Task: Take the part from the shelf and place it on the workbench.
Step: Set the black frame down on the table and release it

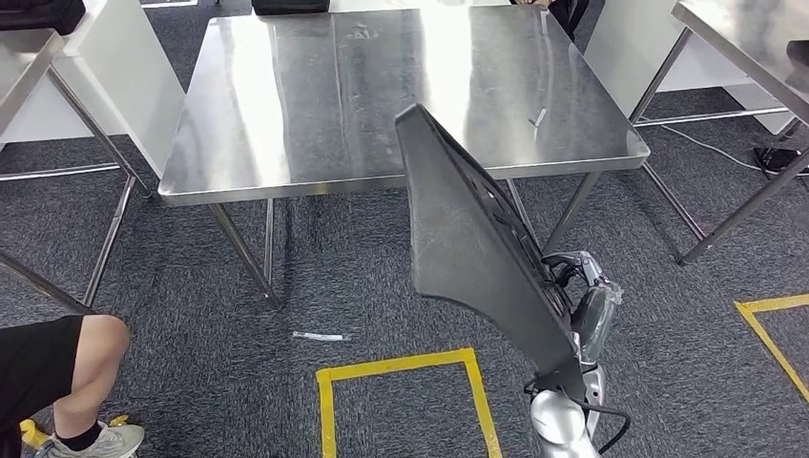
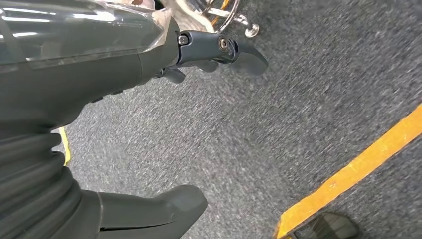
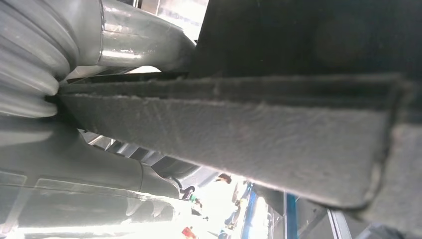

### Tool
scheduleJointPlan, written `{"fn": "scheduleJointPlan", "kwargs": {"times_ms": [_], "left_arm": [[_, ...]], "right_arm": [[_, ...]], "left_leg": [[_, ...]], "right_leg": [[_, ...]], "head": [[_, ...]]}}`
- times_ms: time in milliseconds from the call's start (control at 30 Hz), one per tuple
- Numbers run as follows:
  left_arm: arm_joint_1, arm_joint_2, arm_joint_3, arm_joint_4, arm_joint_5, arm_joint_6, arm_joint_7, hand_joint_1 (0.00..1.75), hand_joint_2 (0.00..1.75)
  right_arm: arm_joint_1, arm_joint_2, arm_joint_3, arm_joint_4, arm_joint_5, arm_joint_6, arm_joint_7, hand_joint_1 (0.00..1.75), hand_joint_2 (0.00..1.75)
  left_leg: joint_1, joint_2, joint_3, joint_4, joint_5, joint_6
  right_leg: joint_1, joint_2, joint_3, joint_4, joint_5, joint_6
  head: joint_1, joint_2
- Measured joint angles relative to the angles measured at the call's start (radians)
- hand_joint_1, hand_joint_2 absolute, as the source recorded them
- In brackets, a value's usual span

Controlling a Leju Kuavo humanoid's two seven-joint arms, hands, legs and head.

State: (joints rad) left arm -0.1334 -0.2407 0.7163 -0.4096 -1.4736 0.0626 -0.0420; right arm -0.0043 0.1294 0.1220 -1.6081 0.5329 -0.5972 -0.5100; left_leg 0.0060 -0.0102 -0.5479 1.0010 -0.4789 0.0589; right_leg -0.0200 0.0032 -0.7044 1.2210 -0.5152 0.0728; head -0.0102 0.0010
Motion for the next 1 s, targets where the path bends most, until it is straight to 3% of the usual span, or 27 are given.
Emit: {"fn": "scheduleJointPlan", "kwargs": {"times_ms": [33, 67, 100, 167, 267, 333, 400, 433, 467, 533, 567, 633, 733, 800, 900, 933, 967, 1000], "left_arm": [[0.000, 0.000, -0.003, 0.001, 0.000, 0.000, 0.000, 0.00, 1.75], [-0.001, 0.001, -0.006, 0.003, 0.000, -0.001, 0.000, 0.00, 1.75], [-0.002, 0.001, -0.008, 0.004, 0.000, -0.001, 0.001, 0.00, 1.75], [-0.004, 0.003, -0.012, 0.005, 0.000, -0.001, 0.001, 0.00, 1.75], [-0.006, 0.005, -0.016, 0.005, 0.000, 0.000, 0.002, 0.00, 1.75], [-0.007, 0.006, -0.017, 0.006, 0.000, 0.000, 0.002, 0.00, 1.75], [-0.006, 0.007, -0.017, 0.008, 0.000, 0.000, 0.003, 0.00, 1.75], [-0.005, 0.007, -0.017, 0.009, 0.000, 0.000, 0.003, 0.00, 1.75], [-0.005, 0.008, -0.017, 0.010, 0.000, 0.000, 0.003, 0.00, 1.75], [-0.005, 0.010, -0.017, 0.012, 0.000, 0.000, 0.003, 0.00, 1.75], [-0.005, 0.011, -0.017, 0.012, 0.000, 0.000, 0.003, 0.00, 1.75], [-0.006, 0.012, -0.017, 0.013, 0.000, 0.000, 0.003, 0.00, 1.75], [-0.007, 0.013, -0.018, 0.014, 0.000, 0.001, 0.003, 0.00, 1.75], [-0.008, 0.014, -0.018, 0.014, 0.000, 0.001, 0.003, 0.00, 1.75], [-0.009, 0.014, -0.018, 0.016, 0.001, 0.001, 0.001, 0.00, 1.75], [-0.008, 0.014, -0.018, 0.017, 0.001, 0.002, 0.001, 0.00, 1.75], [-0.008, 0.015, -0.018, 0.019, 0.001, 0.002, 0.001, 0.00, 1.75], [-0.008, 0.015, -0.018, 0.019, 0.001, 0.002, 0.001, 0.00, 1.75]], "right_arm": [[0.003, 0.000, 0.000, -0.003, 0.000, -0.001, 0.000, 1.75, 1.75], [0.006, -0.001, -0.001, -0.006, 0.000, -0.001, 0.000, 1.75, 1.75], [0.008, -0.001, -0.001, -0.008, 0.000, -0.002, 0.000, 1.75, 1.75], [0.014, -0.001, -0.003, -0.012, 0.000, -0.006, 0.001, 1.75, 1.75], [0.018, 0.000, -0.006, -0.019, 0.001, -0.010, 0.001, 1.75, 1.75], [0.019, 0.000, -0.007, -0.022, 0.002, -0.010, 0.001, 1.75, 1.75], [0.021, 0.000, -0.008, -0.023, 0.003, -0.010, 0.001, 1.75, 1.75], [0.023, 0.000, -0.008, -0.023, 0.003, -0.010, 0.001, 1.75, 1.75], [0.025, 0.000, -0.008, -0.023, 0.003, -0.010, 0.001, 1.75, 1.75], [0.026, 0.000, -0.008, -0.023, 0.003, -0.010, 0.001, 1.75, 1.75], [0.026, 0.000, -0.008, -0.023, 0.003, -0.010, 0.001, 1.75, 1.75], [0.026, 0.001, -0.008, -0.024, 0.002, -0.010, 0.001, 1.75, 1.75], [0.027, 0.001, -0.009, -0.028, 0.003, -0.010, 0.001, 1.75, 1.75], [0.025, 0.001, -0.009, -0.029, 0.002, -0.011, 0.001, 1.75, 1.75], [0.026, 0.001, -0.009, -0.029, -0.002, -0.014, 0.001, 1.75, 1.75], [0.029, 0.000, -0.009, -0.029, -0.003, -0.015, 0.001, 1.75, 1.75], [0.030, 0.000, -0.009, -0.029, -0.005, -0.016, 0.001, 1.75, 1.75], [0.030, -0.001, -0.009, -0.029, -0.006, -0.017, 0.002, 1.75, 1.75]], "left_leg": [[0.000, -0.001, 0.009, 0.000, -0.009, -0.005], [-0.002, -0.001, 0.017, 0.001, -0.021, -0.011], [-0.005, 0.000, 0.023, 0.002, -0.031, -0.017], [-0.006, 0.001, 0.031, 0.001, -0.045, -0.027], [0.000, 0.004, 0.030, 0.027, -0.068, -0.043], [0.003, 0.006, -0.029, 0.139, -0.115, -0.051], [0.005, 0.006, -0.121, 0.275, -0.152, -0.056], [0.005, 0.006, -0.154, 0.305, -0.143, -0.056], [0.005, 0.006, -0.164, 0.290, -0.111, -0.054], [0.004, 0.007, -0.134, 0.166, -0.008, -0.044], [0.002, 0.007, -0.109, 0.102, 0.027, -0.038], [-0.005, 0.008, -0.079, 0.034, 0.046, -0.027], [-0.008, 0.005, -0.060, 0.015, 0.035, -0.012], [-0.003, 0.003, -0.038, 0.005, 0.032, -0.001], [-0.003, 0.002, -0.021, 0.001, 0.016, 0.008], [-0.003, 0.000, -0.014, 0.002, 0.009, 0.008], [-0.002, -0.001, -0.004, 0.002, 0.001, 0.007], [-0.002, -0.003, 0.008, 0.002, -0.008, 0.004]], "right_leg": [[-0.002, -0.002, 0.028, -0.077, 0.042, 0.010], [-0.003, -0.003, 0.056, -0.144, 0.073, 0.011], [-0.002, -0.004, 0.077, -0.187, 0.090, 0.006], [0.003, -0.003, 0.092, -0.206, 0.090, -0.017], [-0.003, 0.001, 0.105, -0.208, 0.079, -0.044], [-0.005, 0.001, 0.119, -0.208, 0.067, -0.061], [-0.003, 0.001, 0.133, -0.208, 0.053, -0.068], [-0.002, 0.002, 0.141, -0.208, 0.045, -0.068], [-0.002, 0.003, 0.152, -0.208, 0.037, -0.067], [-0.001, 0.006, 0.176, -0.209, 0.018, -0.062], [0.002, 0.006, 0.185, -0.210, 0.008, -0.058], [0.005, 0.008, 0.196, -0.213, -0.004, -0.045], [0.007, 0.007, 0.209, -0.206, -0.004, -0.025], [0.008, 0.004, 0.176, -0.146, -0.018, -0.021], [0.006, 0.004, 0.047, 0.040, -0.072, -0.019], [0.005, 0.004, 0.014, 0.072, -0.080, -0.016], [0.004, 0.003, 0.001, 0.065, -0.071, -0.009], [0.002, 0.003, 0.008, 0.018, -0.040, 0.002]], "head": [[0.000, 0.000], [0.000, 0.000], [0.000, 0.000], [-0.002, 0.000], [-0.003, 0.000], [-0.004, 0.000], [-0.004, 0.000], [-0.004, 0.000], [-0.004, 0.000], [-0.004, 0.000], [-0.003, 0.000], [-0.003, 0.000], [-0.004, 0.000], [-0.002, 0.000], [-0.001, 0.000], [-0.001, 0.000], [-0.001, 0.000], [-0.001, 0.000]]}}
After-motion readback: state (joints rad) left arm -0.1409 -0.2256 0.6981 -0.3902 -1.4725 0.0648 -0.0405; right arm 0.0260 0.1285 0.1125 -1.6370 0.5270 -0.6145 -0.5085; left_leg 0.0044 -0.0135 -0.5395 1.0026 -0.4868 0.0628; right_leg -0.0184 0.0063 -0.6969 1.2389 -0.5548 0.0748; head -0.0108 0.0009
